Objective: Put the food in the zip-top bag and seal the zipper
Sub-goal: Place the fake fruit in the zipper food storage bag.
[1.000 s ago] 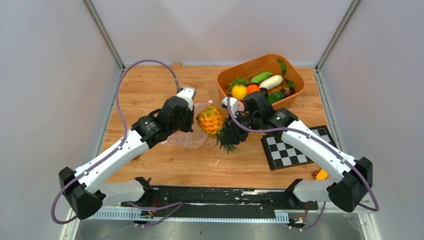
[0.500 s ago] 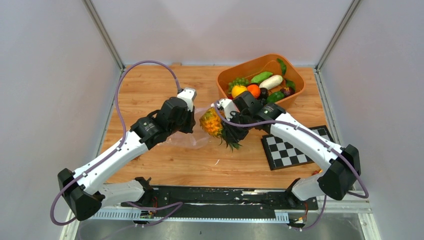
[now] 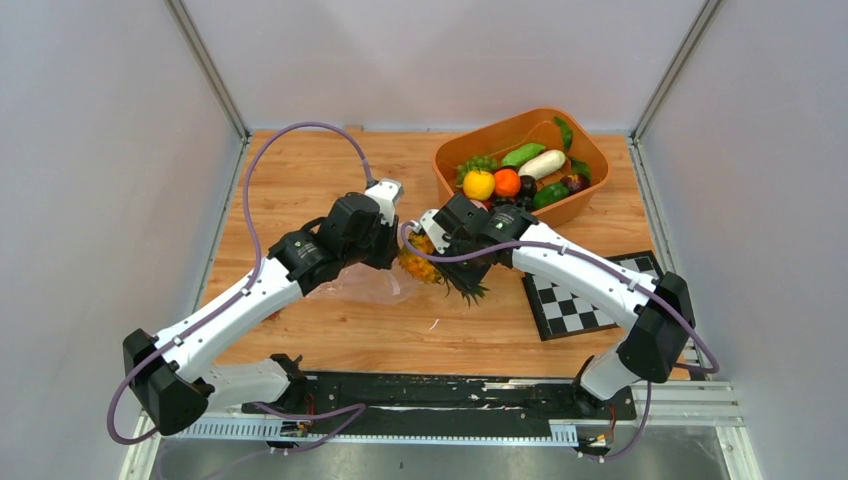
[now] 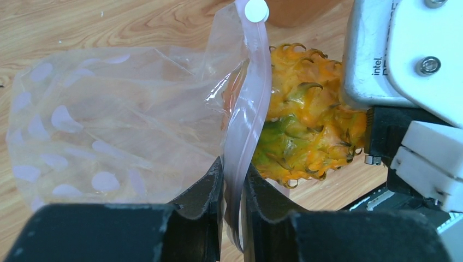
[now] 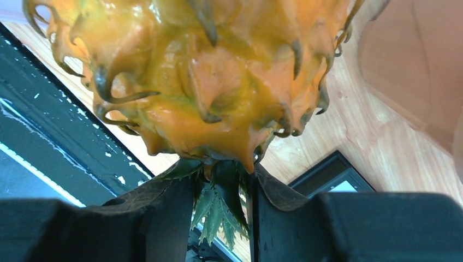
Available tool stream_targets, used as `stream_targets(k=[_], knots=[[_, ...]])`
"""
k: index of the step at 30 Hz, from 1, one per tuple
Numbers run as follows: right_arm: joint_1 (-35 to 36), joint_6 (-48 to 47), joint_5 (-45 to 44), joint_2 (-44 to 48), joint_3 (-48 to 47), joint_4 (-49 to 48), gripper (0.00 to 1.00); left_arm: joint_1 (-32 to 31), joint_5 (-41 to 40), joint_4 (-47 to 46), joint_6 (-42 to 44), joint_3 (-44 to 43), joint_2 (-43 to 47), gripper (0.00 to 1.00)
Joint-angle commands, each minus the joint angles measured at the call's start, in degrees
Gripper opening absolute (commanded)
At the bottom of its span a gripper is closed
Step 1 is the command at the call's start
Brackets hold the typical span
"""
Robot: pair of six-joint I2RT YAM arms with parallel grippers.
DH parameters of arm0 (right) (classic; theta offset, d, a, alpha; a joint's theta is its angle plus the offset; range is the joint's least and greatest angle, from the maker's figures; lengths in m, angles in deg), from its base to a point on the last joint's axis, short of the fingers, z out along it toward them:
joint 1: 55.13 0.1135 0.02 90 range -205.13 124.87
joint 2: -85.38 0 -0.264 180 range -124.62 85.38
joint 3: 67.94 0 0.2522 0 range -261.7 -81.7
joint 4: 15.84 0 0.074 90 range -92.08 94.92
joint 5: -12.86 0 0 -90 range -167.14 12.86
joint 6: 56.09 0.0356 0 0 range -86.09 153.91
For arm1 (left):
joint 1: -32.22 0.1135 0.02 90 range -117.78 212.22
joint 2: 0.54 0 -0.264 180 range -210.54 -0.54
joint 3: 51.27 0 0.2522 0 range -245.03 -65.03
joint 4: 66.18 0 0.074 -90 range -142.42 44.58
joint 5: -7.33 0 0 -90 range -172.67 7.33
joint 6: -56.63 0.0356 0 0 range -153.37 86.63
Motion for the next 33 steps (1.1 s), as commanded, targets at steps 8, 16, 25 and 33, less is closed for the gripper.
stream_targets(k=[8,16,25,33], knots=[[0.8,-2.7,0.7,4.8,-0.7,-6.5,0.43,0.1,4.2,-4.3,-0.2,-0.1,0.9,0.22],[0.8,-2.7,6.3,8.1,1.1,-12.3,0.38,0.0,5.3,-5.5,-1.0,0.2,0.7,0.22],[0.8,0.2,-1.2,5.3,-0.6,-10.4,0.21,0.0,5.2,-4.1,-0.2,-0.8,1.1,0.21],[1.2,-2.1,-0.2,2.8,-1.2,-6.7,0.19,0.0,5.2,-4.2,0.6,-1.1,0.9,0.22]])
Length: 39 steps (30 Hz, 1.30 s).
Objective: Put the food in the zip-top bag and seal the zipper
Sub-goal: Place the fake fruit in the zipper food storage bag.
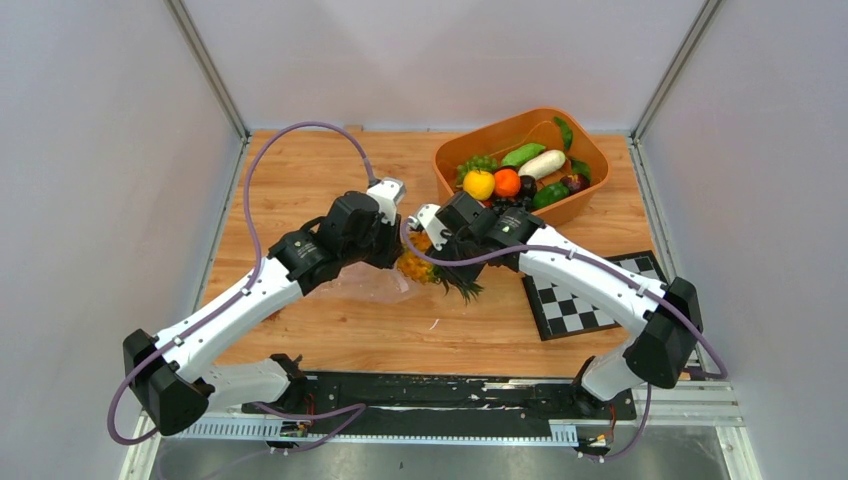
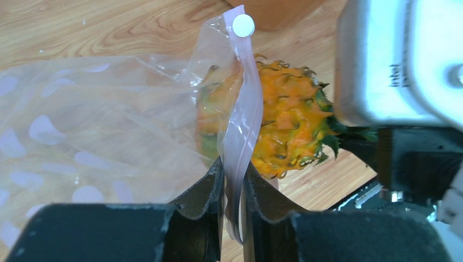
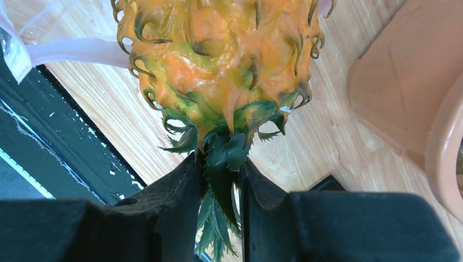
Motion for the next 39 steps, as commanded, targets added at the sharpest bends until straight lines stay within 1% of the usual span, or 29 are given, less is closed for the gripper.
stream_targets(k=[1,3,6,8,9,12,13,15,18,21,23,28,32,35,39], knots=[[0.7,-0.6,-0.5,0.4,-2.5,-1.7,0.19,-0.3,3.9,-2.7,0.6,-1.3,0.5,0.22],[0.7,-0.8,1.1,1.1,-2.4,-3.4,0.2,-0.4,5.3,-2.8,0.9,-1.5,-0.3,0.22],[0.7,-0.1,0.9,1.7,-2.0,-6.0,0.27,-0.8,6.3,-2.8,1.2,-1.8,-1.0,0.22],[0.7,0.3,0.6,1.0,-2.5,-6.2,0.29,-1.1,6.7,-2.9,1.4,-2.0,-1.0,0.22],[0.7,0.6,-0.7,0.3,-3.0,-5.7,0.29,-1.2,7.0,-2.8,1.4,-2.1,-1.0,0.22],[0.7,2.4,-8.3,-2.0,-5.2,-3.7,0.3,-1.6,8.3,-2.0,2.7,-2.5,-1.3,0.22],[0.7,2.7,-9.1,-2.7,-5.9,-2.8,0.3,-1.8,7.9,-1.3,3.1,-2.8,-1.6,0.22],[0.5,3.1,-6.0,-2.0,-6.3,-3.6,0.29,-2.2,7.4,-0.4,4.0,-3.0,-2.1,0.22],[-0.4,4.9,1.4,0.4,-4.4,-9.2,0.28,-2.7,6.3,0.4,4.3,-2.9,-2.6,0.22],[-2.5,6.1,9.0,2.8,-3.2,-12.7,0.25,-2.8,5.1,-0.5,4.2,-1.6,-1.5,0.22],[-3.4,5.6,14.2,3.8,-1.9,-14.6,0.26,-2.8,4.7,-1.3,4.3,-1.1,-0.8,0.22],[-7.4,8.6,17.9,3.9,0.2,-16.9,0.26,-2.8,5.1,1.3,5.8,-2.6,-1.9,0.22],[-11.6,12.6,21.0,4.7,2.4,-20.5,0.27,-2.9,6.1,-1.0,4.5,-1.2,-0.6,0.22],[-12.7,14.1,21.8,6.2,4.3,-23.3,0.26,-2.9,5.4,-2.5,3.5,0.0,0.6,0.21],[-12.8,14.0,26.5,6.8,5.3,-25.0,0.29,-2.9,5.2,-4.4,2.5,0.8,1.3,0.2]])
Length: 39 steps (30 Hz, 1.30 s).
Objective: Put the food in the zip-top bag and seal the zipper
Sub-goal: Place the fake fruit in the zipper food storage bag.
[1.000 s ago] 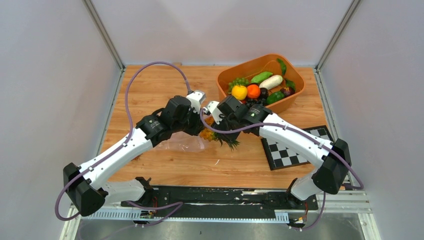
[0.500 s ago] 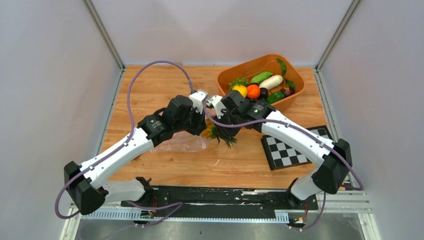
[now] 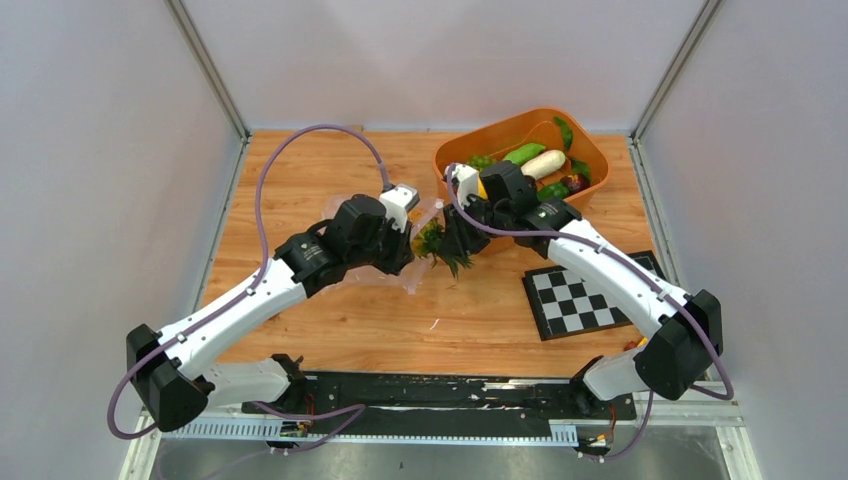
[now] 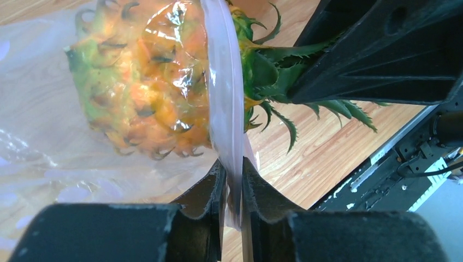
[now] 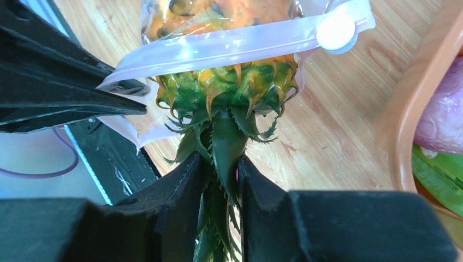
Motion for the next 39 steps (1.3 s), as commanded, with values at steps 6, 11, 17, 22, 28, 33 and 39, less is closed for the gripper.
stream_targets(k=[6,11,17,22,28,33,39], knots=[[0.0,1.5,11.2,2.1,0.8,-8.4,0.32,-0.3,2.1,-5.4,-1.4,0.7,2.1,0.2],[0.0,1.2,8.5,0.0,-0.3,-6.8,0.29,-0.3,2.8,-8.1,-2.1,1.0,2.7,0.18],[3.0,-5.3,8.9,-1.2,-1.2,-4.7,0.27,-0.4,2.9,-12.6,-3.9,2.1,4.9,0.17],[3.0,-4.3,8.8,0.5,0.9,-9.7,0.34,-0.4,5.2,-11.8,-1.7,1.4,5.3,0.15],[3.1,-0.6,8.4,-0.6,-1.2,-10.2,0.38,-0.4,10.4,-5.9,3.4,0.7,4.6,0.14],[2.9,1.6,6.7,1.5,-0.3,-11.8,0.5,-0.4,-0.2,-5.5,-0.2,2.6,7.7,0.13],[2.9,2.2,2.8,12.3,4.7,-14.3,0.56,-0.4,-6.9,-7.7,-3.8,3.7,11.0,0.13]])
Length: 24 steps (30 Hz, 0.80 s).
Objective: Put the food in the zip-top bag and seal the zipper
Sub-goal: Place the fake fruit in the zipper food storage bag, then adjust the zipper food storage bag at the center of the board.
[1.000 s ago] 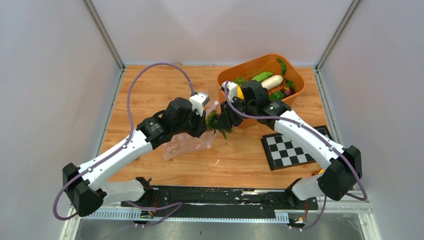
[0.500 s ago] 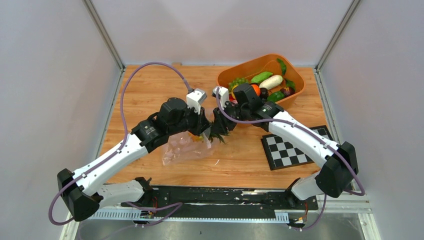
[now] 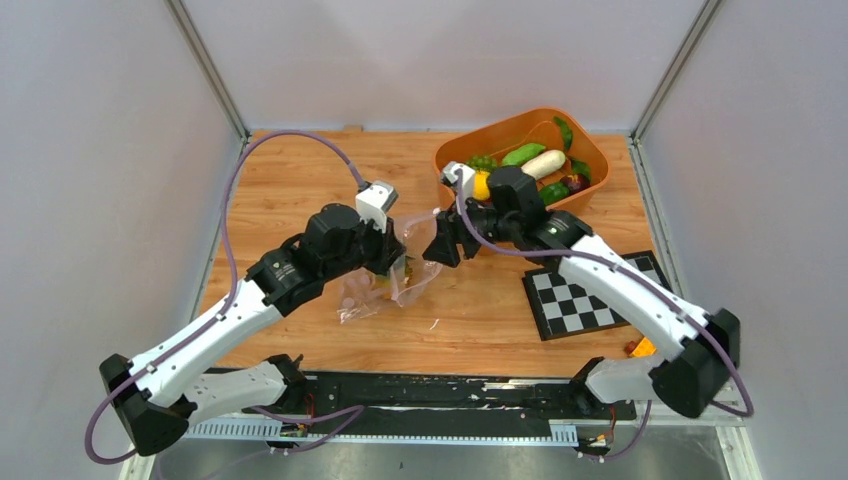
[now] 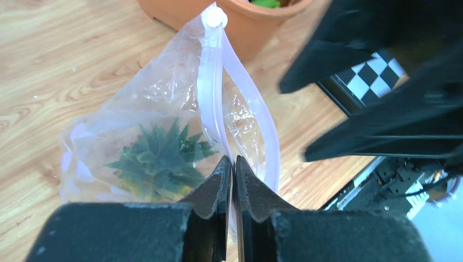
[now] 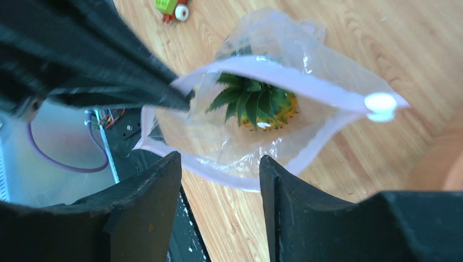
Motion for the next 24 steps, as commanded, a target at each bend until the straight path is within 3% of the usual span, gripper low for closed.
stream_targets(k=[1,4,9,14,16,21,24], knots=[[0.0,1.5,-7.6,10.5,3.2,-4.3,0.56,-0.1,-5.3,-3.0,-2.4,-0.5,2.5,0.13],[-0.9,5.5,-16.6,10.7,4.8,-3.8,0.56,-0.1,-4.7,-3.5,-2.8,-0.4,2.2,0.13],[-1.1,13.3,-13.1,4.2,4.8,-4.5,0.66,-0.1,-4.3,-3.9,-3.4,0.0,2.0,0.13],[-1.1,13.6,-15.5,-2.6,2.2,-1.1,0.63,-0.1,-5.5,-3.8,-3.2,0.5,3.2,0.14],[-1.1,13.2,-14.0,-4.2,1.9,-1.3,0.53,-0.1,-5.7,-3.5,-2.9,0.4,3.5,0.14],[-1.0,12.3,-9.5,-3.9,0.6,-2.8,0.09,-0.1,-8.0,-2.0,-1.9,-0.1,3.5,0.13],[-1.1,11.5,-3.2,-1.8,0.2,-6.1,0.0,-0.1,-12.3,-0.3,-1.5,-0.9,4.1,0.11]])
